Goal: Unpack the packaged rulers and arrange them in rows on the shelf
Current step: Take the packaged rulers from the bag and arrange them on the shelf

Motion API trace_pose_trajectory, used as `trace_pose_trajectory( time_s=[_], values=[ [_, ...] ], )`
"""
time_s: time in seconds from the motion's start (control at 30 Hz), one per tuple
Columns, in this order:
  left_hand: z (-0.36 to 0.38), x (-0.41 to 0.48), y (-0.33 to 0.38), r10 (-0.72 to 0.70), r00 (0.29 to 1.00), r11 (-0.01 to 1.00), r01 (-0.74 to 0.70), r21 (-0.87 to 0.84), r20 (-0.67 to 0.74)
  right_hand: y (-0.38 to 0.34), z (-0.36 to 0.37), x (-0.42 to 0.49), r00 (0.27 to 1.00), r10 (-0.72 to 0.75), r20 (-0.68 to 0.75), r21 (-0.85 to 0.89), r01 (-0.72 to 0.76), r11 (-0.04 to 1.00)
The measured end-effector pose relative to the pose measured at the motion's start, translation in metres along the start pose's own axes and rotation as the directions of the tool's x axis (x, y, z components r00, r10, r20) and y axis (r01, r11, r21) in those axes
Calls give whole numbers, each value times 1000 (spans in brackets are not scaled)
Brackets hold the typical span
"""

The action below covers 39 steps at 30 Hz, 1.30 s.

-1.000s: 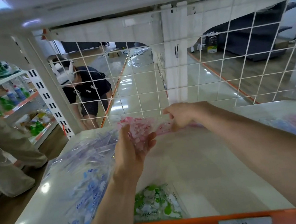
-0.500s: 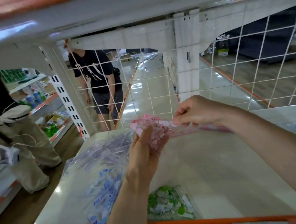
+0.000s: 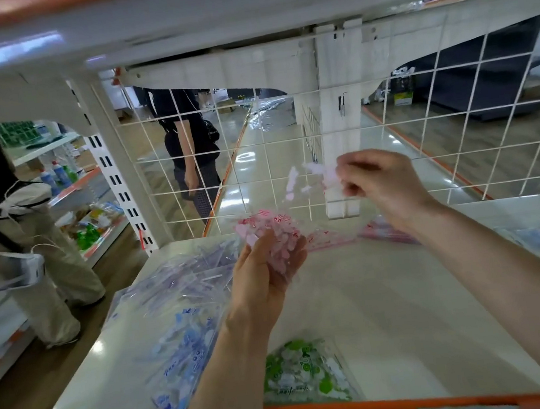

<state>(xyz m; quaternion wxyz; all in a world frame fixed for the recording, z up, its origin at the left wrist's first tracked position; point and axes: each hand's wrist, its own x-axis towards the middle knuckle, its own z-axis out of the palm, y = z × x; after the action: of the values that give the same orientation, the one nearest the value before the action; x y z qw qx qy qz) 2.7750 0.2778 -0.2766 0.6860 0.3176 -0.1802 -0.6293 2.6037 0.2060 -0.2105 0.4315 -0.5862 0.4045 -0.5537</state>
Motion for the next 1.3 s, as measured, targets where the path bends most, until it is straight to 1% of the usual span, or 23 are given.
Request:
trace_pose_trajectory(
  time_s=[0.03, 0.07, 0.1, 0.13, 0.17, 0.2, 0.23, 0.27, 0.3, 0.33, 0.37, 0.47, 0.53, 0.6, 0.63, 0.7, 0.8, 0.9, 1.03, 1.1, 1.17, 1.23, 1.3],
  values=[
    [-1, 1, -1, 2, 1000, 1000, -2, 17, -17, -2, -1, -1, 987, -144, -75, -111, 135, 985],
    [-1, 1, -1, 2, 1000, 1000, -1, 21, -31, -4, 0, -3, 934, -348, -83, -291, 312, 905],
    [-1, 2, -2, 2, 999, 1000, -1, 26, -32, -6, 3, -7, 836, -548, 11, -456, 492, 742],
    [0, 1, -2, 1, 1000, 1000, 0, 25, -19, -7, 7, -12, 715, -682, 153, -565, 629, 533],
    [0, 1, -2, -2, 1000, 1000, 2, 25, 3, -5, 14, -19, 609, -738, 290, -619, 708, 341],
    [1, 1, -2, -6, 999, 1000, 5, 22, 44, -2, 22, -28, 531, -747, 401, -634, 749, 191],
    [2, 0, -1, -12, 996, 1000, 10, 30, 91, 3, 29, -37, 474, -732, 490, -624, 777, 86],
    [2, -1, -1, -19, 991, 999, 13, 46, 133, 8, 37, -46, 453, -699, 553, -608, 794, 34],
    [1, -2, -1, -22, 988, 997, 12, 70, 153, 14, 41, -53, 453, -663, 596, -587, 809, 25],
    [0, -1, -1, -24, 987, 995, 8, 98, 161, 18, 44, -58, 468, -627, 623, -568, 821, 48],
    [-2, 0, -1, -14, 989, 991, -7, 135, 150, 21, 45, -61, 494, -592, 637, -553, 828, 96],
    [-4, 1, -3, 12, 994, 974, -37, 223, 110, 20, 42, -64, 581, -428, 692, -500, 814, 297],
    [-3, 0, -3, 11, 994, 976, -35, 216, 110, 14, 34, -60, 617, -349, 705, -474, 777, 415],
    [-1, 0, -2, 12, 993, 983, -33, 180, 114, 11, 23, -48, 667, -321, 672, -506, 730, 459],
    [0, -1, -2, 16, 995, 983, -34, 179, 102, 8, 18, -41, 702, -270, 659, -553, 695, 460],
    [1, -2, -2, 17, 998, 971, -32, 238, 65, 1, 12, -31, 746, -100, 659, -649, 630, 426],
    [4, -5, -3, 28, 998, 951, -46, 304, 64, -10, 14, -26, 738, 122, 664, -731, 605, 316],
    [4, -5, -2, 54, 996, 955, -72, 287, 72, -16, 20, -23, 715, 164, 680, -731, 641, 233],
    [5, -5, -3, 83, 995, 945, -97, 313, 55, -11, 25, -16, 709, 175, 683, -729, 645, 231],
    [1, -3, -4, 137, 990, 941, -122, 314, -26, -10, 22, -5, 740, 203, 642, -761, 579, 293],
    [-3, 0, -2, 202, 967, 943, -151, 296, -152, -6, 14, 13, 804, 218, 553, -813, 464, 351],
    [-6, 3, -2, 264, 939, 933, -191, 304, -221, 3, 10, 28, 833, 282, 476, -865, 387, 318],
    [-5, 3, -2, 310, 916, 919, -221, 326, -253, 16, 12, 35, 810, 381, 446, -891, 362, 273]
  ],
)
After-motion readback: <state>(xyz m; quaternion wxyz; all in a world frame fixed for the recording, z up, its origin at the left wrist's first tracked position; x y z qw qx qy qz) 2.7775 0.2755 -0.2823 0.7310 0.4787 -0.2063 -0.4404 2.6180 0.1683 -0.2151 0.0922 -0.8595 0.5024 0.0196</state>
